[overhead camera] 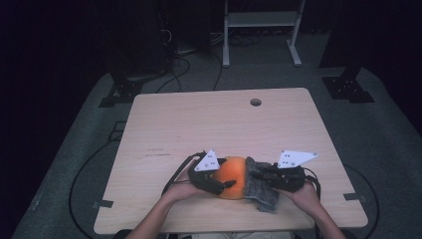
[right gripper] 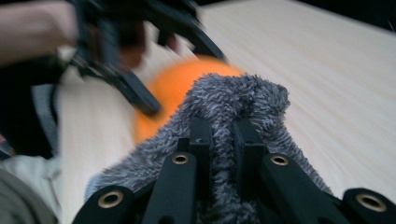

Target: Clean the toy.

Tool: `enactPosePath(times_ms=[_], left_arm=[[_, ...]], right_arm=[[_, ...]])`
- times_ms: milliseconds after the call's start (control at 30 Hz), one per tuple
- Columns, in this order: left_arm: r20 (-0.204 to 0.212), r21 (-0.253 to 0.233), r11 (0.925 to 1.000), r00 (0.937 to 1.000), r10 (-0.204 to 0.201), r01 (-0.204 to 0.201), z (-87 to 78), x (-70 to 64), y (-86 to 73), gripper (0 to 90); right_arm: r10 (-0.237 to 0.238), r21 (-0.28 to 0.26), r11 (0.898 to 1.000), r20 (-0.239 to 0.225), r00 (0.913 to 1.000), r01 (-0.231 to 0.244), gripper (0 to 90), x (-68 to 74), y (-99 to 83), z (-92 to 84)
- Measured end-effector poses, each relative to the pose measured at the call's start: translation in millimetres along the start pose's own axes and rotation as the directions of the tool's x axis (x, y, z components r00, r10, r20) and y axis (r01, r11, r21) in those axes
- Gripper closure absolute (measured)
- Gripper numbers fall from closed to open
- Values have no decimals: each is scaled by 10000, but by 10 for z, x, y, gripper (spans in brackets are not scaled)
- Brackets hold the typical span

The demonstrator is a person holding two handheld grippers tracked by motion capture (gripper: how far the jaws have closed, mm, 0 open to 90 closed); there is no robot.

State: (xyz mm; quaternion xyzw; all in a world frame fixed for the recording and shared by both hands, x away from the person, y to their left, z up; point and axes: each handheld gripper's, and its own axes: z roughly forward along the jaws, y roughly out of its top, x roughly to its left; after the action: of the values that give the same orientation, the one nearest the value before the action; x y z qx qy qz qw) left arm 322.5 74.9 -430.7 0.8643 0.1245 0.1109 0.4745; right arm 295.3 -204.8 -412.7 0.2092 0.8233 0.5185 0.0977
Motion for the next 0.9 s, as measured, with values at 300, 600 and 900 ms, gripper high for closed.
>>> enactPosePath(times_ms=[300,600,900], left_arm=[[656,-31,9999,9978,-136,138,-26,22,37,156],[160,120,9992,9992,373,-375,27,-88,112,228],[325,41,9994,9989,334,-335,-51,-13,86,199]], right_arm=[[-436,541,9977,342,9985,417,805,27,-10,84],[-251,-15,9997,151,9996,252,803,71,25,-27],[-394,396,9985,390,9985,378,804,46,-33,56]])
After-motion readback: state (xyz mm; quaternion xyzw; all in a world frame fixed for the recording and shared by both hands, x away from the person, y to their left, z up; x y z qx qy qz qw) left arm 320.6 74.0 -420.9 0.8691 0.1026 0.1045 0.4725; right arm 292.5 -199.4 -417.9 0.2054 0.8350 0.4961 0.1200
